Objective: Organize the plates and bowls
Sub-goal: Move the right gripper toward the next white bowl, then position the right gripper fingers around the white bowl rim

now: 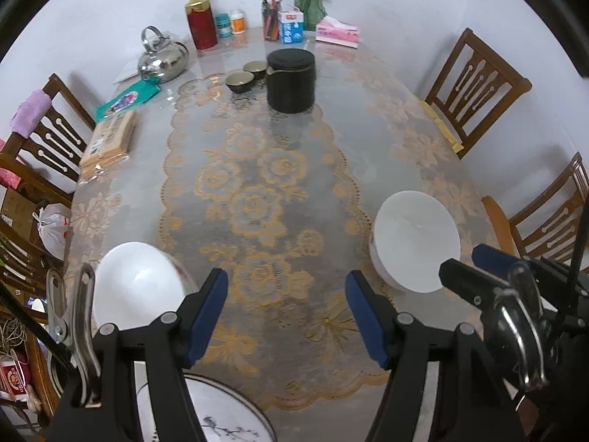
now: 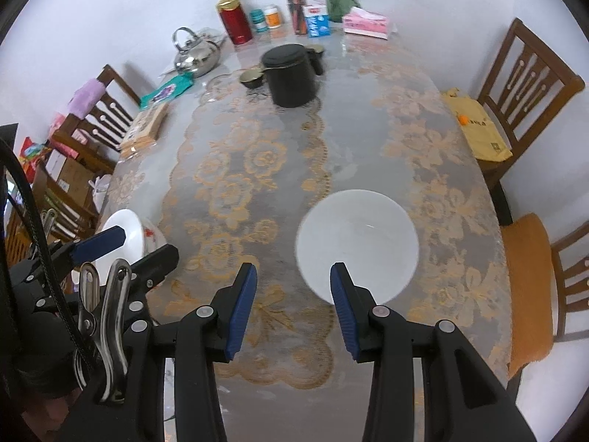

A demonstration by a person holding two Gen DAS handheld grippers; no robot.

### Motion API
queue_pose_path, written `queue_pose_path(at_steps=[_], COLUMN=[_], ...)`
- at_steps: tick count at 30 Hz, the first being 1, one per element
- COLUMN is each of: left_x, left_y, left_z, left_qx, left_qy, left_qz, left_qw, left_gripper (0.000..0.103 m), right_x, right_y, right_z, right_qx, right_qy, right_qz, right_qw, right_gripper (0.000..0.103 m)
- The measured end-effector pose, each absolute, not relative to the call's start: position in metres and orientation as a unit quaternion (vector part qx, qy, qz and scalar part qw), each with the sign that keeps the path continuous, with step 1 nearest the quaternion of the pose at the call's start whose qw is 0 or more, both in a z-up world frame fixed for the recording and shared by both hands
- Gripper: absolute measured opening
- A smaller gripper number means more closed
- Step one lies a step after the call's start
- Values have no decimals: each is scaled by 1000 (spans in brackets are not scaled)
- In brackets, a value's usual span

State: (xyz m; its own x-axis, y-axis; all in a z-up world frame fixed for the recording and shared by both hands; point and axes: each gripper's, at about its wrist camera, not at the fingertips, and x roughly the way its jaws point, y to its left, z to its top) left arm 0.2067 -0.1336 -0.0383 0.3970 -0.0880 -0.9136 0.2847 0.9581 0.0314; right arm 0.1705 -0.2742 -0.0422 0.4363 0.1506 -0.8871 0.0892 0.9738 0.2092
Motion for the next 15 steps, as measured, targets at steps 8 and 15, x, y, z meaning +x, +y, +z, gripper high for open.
queue_pose_path(at_steps=[8, 15], left_x=[218, 233], left_y=[-166, -187], left_z=[-59, -75], left_qx=[87, 74], left_qy=[544, 557], left_qz=[-123, -133], left_qw=[825, 817], left_gripper=[70, 70], right_x=[179, 192], right_y=[-328, -362], right_z=[-63, -77], right_qx=[135, 143], right_qy=[538, 543], right_qz=[-13, -27], right_qw=[832, 827], right_gripper=[42, 43])
